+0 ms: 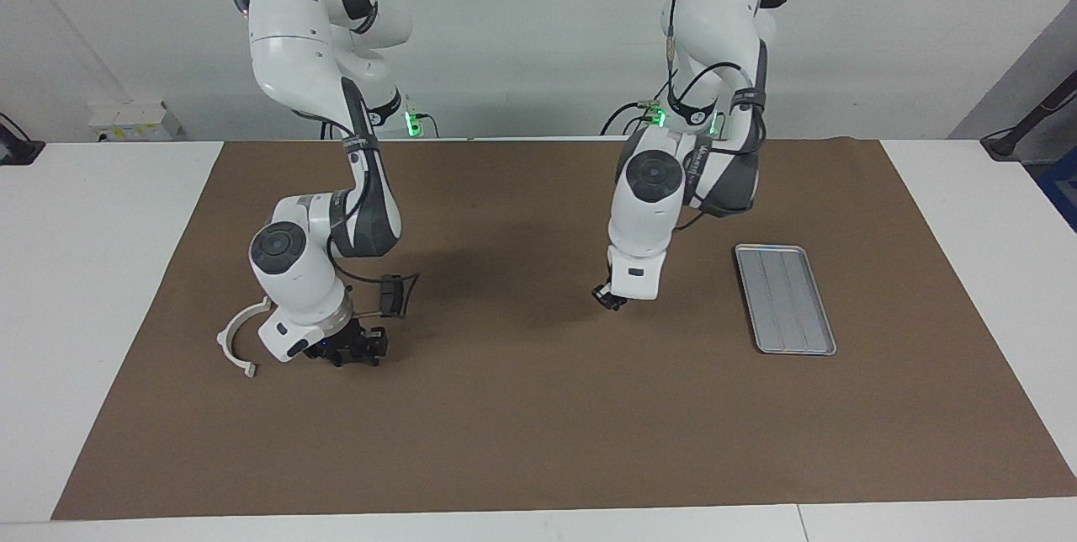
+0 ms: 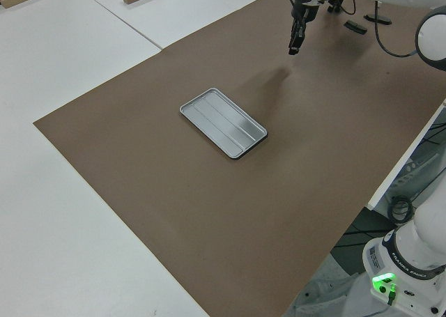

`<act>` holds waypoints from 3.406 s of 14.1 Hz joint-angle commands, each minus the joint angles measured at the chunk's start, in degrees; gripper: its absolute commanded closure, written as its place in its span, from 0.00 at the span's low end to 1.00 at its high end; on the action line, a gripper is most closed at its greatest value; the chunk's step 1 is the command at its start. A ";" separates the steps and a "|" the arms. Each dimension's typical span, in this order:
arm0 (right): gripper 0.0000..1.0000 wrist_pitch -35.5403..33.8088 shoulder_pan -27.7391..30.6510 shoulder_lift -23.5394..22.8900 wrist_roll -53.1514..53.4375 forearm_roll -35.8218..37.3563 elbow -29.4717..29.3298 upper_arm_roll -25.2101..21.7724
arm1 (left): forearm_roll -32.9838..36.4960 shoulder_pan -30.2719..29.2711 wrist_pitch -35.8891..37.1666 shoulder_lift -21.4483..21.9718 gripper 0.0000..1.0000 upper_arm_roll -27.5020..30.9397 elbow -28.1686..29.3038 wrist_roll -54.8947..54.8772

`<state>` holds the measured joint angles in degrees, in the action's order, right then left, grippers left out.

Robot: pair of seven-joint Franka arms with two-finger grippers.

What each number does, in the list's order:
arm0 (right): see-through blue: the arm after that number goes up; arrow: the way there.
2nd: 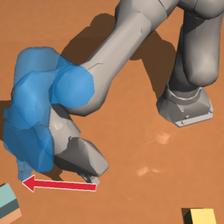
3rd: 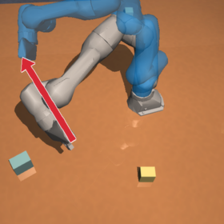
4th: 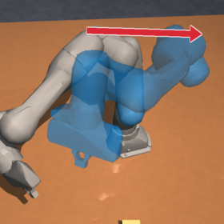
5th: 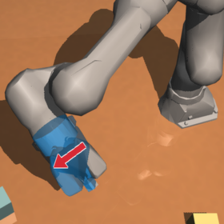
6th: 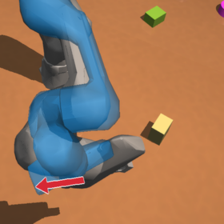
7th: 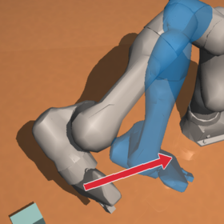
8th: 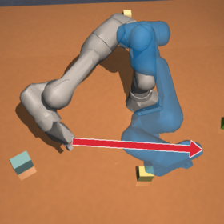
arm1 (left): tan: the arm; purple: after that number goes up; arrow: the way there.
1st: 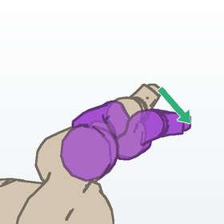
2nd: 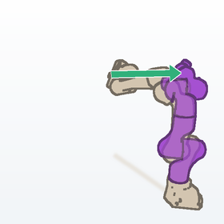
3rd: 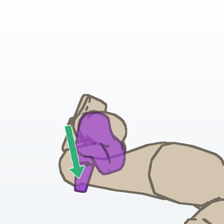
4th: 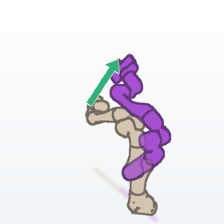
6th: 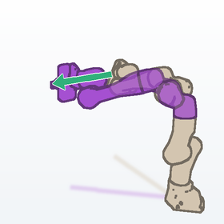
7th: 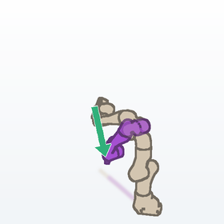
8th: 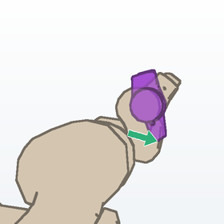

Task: Pick bearing gear from pile to tray
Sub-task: 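Carry the gear over the silver tray with the left gripper, then lower the gear into the tray and open the left gripper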

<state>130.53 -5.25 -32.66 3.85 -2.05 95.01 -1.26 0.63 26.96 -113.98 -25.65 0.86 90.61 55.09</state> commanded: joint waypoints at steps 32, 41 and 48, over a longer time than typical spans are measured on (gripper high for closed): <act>0.25 -2.83 -0.11 1.28 -3.76 -1.29 0.52 0.29 | 0.60 -26.43 -28.57 19.58 1.00 -0.42 41.05 -46.12; 0.27 -3.53 -0.11 2.16 -4.64 -1.37 2.46 0.38 | 0.60 -26.43 -28.75 19.58 0.89 -0.42 41.93 -46.30; 0.72 -3.53 -0.20 2.33 -4.64 -1.46 2.72 0.38 | 0.61 -26.43 -28.58 19.32 0.18 -0.42 41.23 -46.39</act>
<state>127.34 -5.63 -31.27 1.63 -2.07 95.81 -1.31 0.67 1.30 -141.27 -7.10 0.92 130.96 9.51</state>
